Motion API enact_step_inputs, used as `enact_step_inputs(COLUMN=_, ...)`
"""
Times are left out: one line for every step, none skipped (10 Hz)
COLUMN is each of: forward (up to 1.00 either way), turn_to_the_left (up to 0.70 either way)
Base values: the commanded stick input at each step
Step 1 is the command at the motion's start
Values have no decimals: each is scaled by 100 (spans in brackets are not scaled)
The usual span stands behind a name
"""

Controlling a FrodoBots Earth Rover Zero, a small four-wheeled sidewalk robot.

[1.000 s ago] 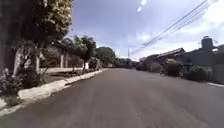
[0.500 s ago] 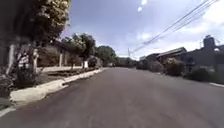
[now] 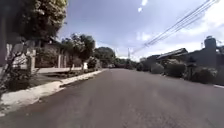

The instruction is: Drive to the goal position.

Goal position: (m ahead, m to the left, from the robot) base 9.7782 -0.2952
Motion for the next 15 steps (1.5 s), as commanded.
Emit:
enact_step_inputs(forward=45, turn_to_the_left=-15)
enact_step_inputs(forward=45, turn_to_the_left=-27)
enact_step_inputs(forward=45, turn_to_the_left=-27)
enact_step_inputs(forward=45, turn_to_the_left=-27)
enact_step_inputs(forward=45, turn_to_the_left=-27)
enact_step_inputs(forward=45, turn_to_the_left=-27)
enact_step_inputs(forward=45, turn_to_the_left=-27)
enact_step_inputs(forward=45, turn_to_the_left=-27)
enact_step_inputs(forward=45, turn_to_the_left=-27)
enact_step_inputs(forward=45, turn_to_the_left=-22)
enact_step_inputs(forward=45, turn_to_the_left=0)
enact_step_inputs(forward=45, turn_to_the_left=0)
enact_step_inputs(forward=45, turn_to_the_left=0)
enact_step_inputs(forward=45, turn_to_the_left=0)
enact_step_inputs(forward=45, turn_to_the_left=0)
